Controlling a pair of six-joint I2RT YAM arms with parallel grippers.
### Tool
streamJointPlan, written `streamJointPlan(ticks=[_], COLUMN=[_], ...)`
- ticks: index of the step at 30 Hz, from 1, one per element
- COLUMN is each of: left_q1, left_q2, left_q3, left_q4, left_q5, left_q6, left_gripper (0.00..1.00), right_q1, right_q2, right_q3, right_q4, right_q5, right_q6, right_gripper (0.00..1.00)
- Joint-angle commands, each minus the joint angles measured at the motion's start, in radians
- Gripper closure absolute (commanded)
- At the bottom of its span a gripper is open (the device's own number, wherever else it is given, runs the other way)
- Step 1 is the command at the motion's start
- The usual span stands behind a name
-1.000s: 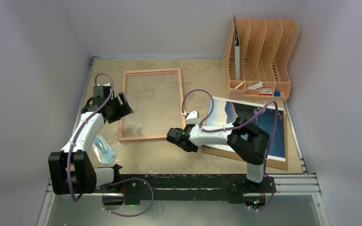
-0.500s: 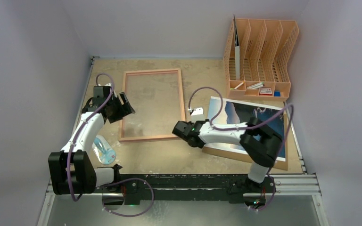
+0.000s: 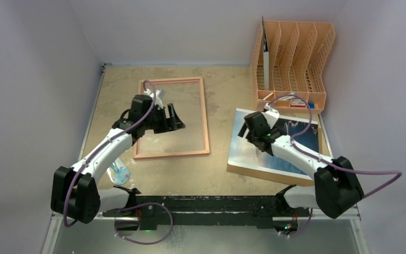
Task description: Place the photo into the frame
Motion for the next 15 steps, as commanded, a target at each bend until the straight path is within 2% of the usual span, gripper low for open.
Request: streamJointPlan(ticks=[1, 4, 8, 15], left_q1=[-0.139, -0.254, -0.371, -0.498], left_q2=[0.032, 0.098, 0.211, 0.412], left_q3=[-0.015, 0.009, 0.073, 0.172], left_q4=[0.197, 0.253, 0.273, 0.286], left_q5=[0.041, 0.015, -0.049, -0.089], left_q6=[-0.109, -0.149, -0.175, -0.223], left_gripper=[0.29, 0.29, 0.29, 0.3], right_q1=[-0.121, -0.185, -0.205, -0.21], right_q2=[-0.033, -0.023, -0.002, 0.075], right_q3=[-0.094, -0.137, -0.168, -0.234], right_q4=[0.078, 0.096, 0.105, 0.211], right_q5=[-0.133, -0.191, -0.227, -0.411], right_q6=[-0.015, -0.017, -0.014, -0.003], right_gripper=[0.1, 0.08, 0.08, 0.12])
